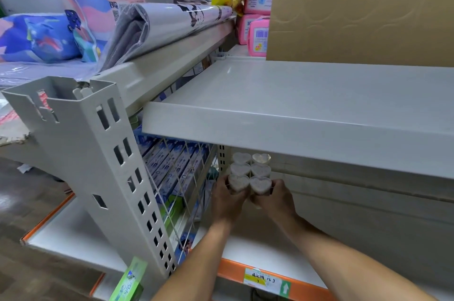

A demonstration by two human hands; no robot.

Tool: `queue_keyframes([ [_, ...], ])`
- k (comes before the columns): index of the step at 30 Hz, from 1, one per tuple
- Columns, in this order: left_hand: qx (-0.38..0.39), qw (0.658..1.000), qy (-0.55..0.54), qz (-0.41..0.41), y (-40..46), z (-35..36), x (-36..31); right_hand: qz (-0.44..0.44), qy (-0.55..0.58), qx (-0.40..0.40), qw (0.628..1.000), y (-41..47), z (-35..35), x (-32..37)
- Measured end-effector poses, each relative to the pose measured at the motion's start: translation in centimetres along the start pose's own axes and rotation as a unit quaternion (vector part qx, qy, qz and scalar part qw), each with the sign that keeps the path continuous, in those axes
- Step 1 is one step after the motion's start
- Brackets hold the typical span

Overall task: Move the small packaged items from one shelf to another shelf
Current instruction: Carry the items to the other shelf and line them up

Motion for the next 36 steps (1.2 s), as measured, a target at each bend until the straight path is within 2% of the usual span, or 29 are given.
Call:
queue_keyframes([
  [4,0.016,1.000,-0.021,-0.001,-0.2,0.2,-0.1,0.004,-0.009,0.007,1.000,0.2,0.1,-0.3],
  [7,0.047,0.998,0.003,-0.044,-0.5,0.4,0.8,0.004,-0.027,0.015,1.000,0.0,0.0,-0.8],
  [11,0.032,0.967,0.213,-0.135,-1.4,-0.6,2.2,0.025,-0.086,0.052,0.995,-0.6,-0.7,-2.2],
  [15,0.055,0.935,0.328,-0.126,-2.9,-0.5,1.2,0.035,-0.117,0.082,0.989,-1.4,-2.5,-3.7],
  [20,0.124,0.864,0.472,-0.124,-5.0,0.7,1.1,0.024,-0.168,0.138,0.976,-2.2,-5.6,-4.7],
  [24,0.166,0.839,0.502,-0.126,-7.0,2.1,0.2,-0.014,-0.246,0.190,0.950,-3.4,-8.7,-4.6],
  [27,0.195,0.840,0.487,-0.134,-8.9,4.4,-1.2,-0.048,-0.318,0.235,0.917,-5.1,-11.2,-5.7],
  [31,0.296,0.799,0.514,-0.095,-12.3,9.5,-2.8,-0.044,-0.429,0.277,0.858,-7.7,-15.0,-7.8],
  [36,0.340,0.770,0.538,-0.032,-16.0,16.1,-5.1,-0.013,-0.435,0.284,0.854,-9.8,-21.2,-10.4],
])
Point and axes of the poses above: each hand's wrist, its own y-axis towards the middle knuckle, its own z-axis out of the palm, x = y × z, the point moved 8 cm from there along y, towards the middle knuckle, and after that the axes turned 3 degrees about -x, right-handed, at the moved point
